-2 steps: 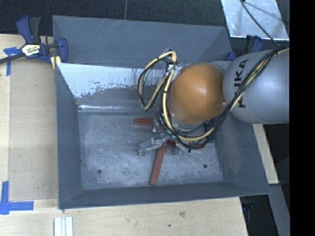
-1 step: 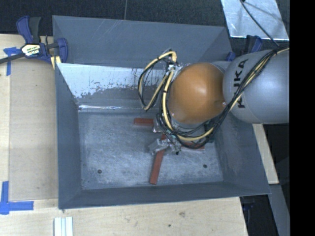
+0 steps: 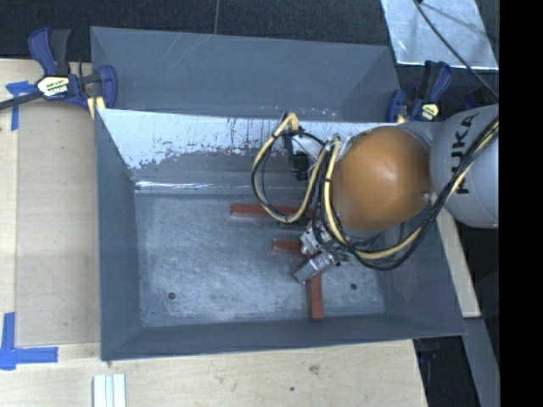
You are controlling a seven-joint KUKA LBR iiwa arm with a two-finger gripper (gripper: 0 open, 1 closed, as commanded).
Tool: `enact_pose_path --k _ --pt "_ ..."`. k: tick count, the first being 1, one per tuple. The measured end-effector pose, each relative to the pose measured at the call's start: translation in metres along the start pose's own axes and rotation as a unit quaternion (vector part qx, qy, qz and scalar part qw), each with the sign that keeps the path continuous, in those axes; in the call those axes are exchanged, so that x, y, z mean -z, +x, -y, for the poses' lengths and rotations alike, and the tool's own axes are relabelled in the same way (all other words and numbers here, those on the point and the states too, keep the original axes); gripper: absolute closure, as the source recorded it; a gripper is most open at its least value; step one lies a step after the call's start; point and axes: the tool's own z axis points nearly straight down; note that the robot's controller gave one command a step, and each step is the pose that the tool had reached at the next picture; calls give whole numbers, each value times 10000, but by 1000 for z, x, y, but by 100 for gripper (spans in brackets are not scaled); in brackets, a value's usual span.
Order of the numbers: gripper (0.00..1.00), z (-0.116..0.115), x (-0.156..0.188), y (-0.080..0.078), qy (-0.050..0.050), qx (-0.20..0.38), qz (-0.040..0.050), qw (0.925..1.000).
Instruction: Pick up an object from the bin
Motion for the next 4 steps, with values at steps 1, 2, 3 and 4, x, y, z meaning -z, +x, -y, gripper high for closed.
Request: enact_pose_path --k 1,2,3,4 --pt "100 -19 -1 26 -4 3372 12 9414" --pt "100 -10 148 46 2 3242 6 9460" --pt "0 -11 148 46 -16 3238 17 9461" --pt "0 -7 70 5 -20 3190 47 9477"
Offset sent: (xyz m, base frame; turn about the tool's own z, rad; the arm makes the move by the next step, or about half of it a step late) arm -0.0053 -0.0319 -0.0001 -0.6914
